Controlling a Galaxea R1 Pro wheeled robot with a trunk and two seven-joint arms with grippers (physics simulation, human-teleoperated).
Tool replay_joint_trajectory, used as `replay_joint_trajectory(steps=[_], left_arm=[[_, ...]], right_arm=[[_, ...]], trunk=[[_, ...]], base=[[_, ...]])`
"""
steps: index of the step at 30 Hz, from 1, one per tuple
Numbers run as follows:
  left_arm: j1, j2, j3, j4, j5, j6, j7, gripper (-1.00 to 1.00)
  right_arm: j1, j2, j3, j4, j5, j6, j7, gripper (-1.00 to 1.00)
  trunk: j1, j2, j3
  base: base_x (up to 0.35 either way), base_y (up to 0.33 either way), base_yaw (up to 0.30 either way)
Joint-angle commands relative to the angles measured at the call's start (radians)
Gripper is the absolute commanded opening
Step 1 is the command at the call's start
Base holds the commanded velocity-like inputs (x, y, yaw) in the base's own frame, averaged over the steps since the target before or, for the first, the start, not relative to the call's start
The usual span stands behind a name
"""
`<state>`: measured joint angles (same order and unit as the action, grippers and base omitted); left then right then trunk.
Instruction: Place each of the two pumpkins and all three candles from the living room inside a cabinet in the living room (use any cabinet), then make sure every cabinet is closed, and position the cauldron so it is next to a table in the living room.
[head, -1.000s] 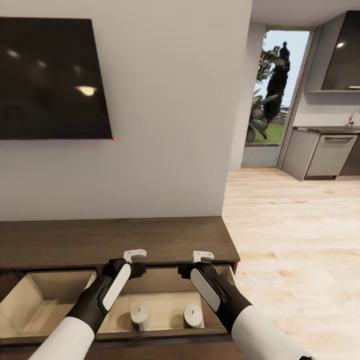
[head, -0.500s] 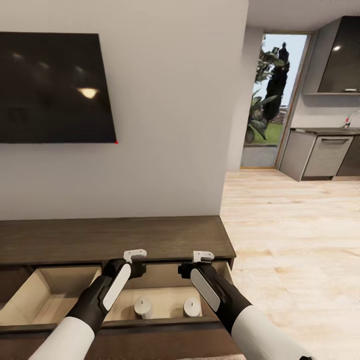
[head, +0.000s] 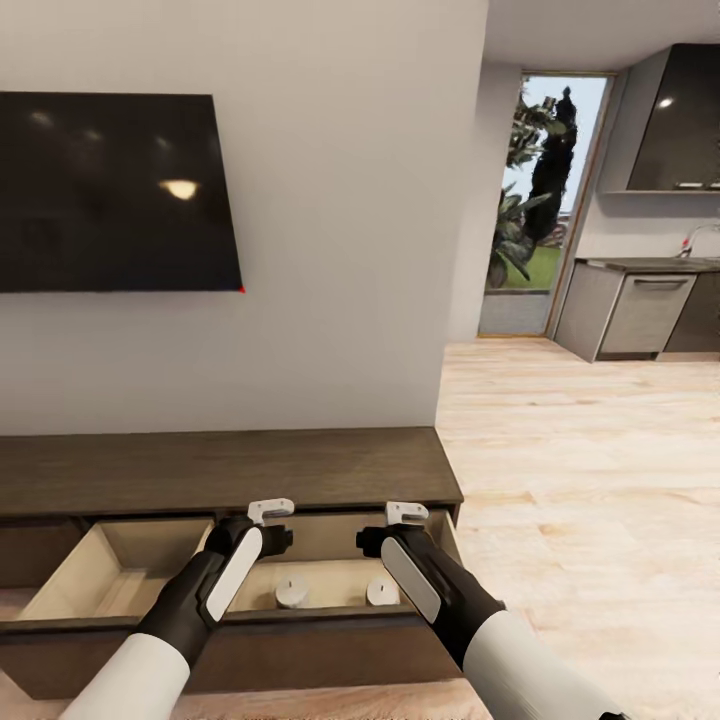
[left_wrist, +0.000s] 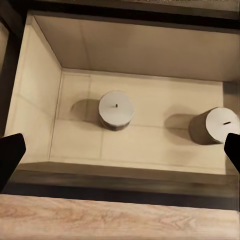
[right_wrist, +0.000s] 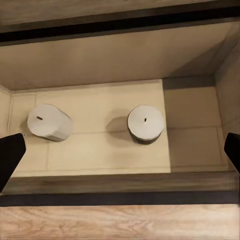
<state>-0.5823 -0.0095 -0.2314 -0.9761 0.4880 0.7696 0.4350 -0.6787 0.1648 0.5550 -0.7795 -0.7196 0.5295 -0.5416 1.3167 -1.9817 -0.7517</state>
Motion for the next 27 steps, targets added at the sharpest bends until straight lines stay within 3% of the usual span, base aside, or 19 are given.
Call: replay_joint_trajectory(steps=[1,27], left_arm=[[-0.001,0.0,-0.002,-0.001,0.011,0.002,0.01,1.0],[-0.001,0.002,-0.002,-0.001,0.009,0.001,0.01,1.0]], right_arm=[[-0.001,0.0,0.003,-0.001,-0.009,0.001,-0.009,1.0],[-0.001,-0.001,0.003,-0.001,-0.009,0.001,-0.008,1.0]], trunk=[[-0.004,0.007,0.002],[-0.104,0.189,0.084]], base=[[-0.058,0.0,0.0],[-0.004,0.0,0.0]])
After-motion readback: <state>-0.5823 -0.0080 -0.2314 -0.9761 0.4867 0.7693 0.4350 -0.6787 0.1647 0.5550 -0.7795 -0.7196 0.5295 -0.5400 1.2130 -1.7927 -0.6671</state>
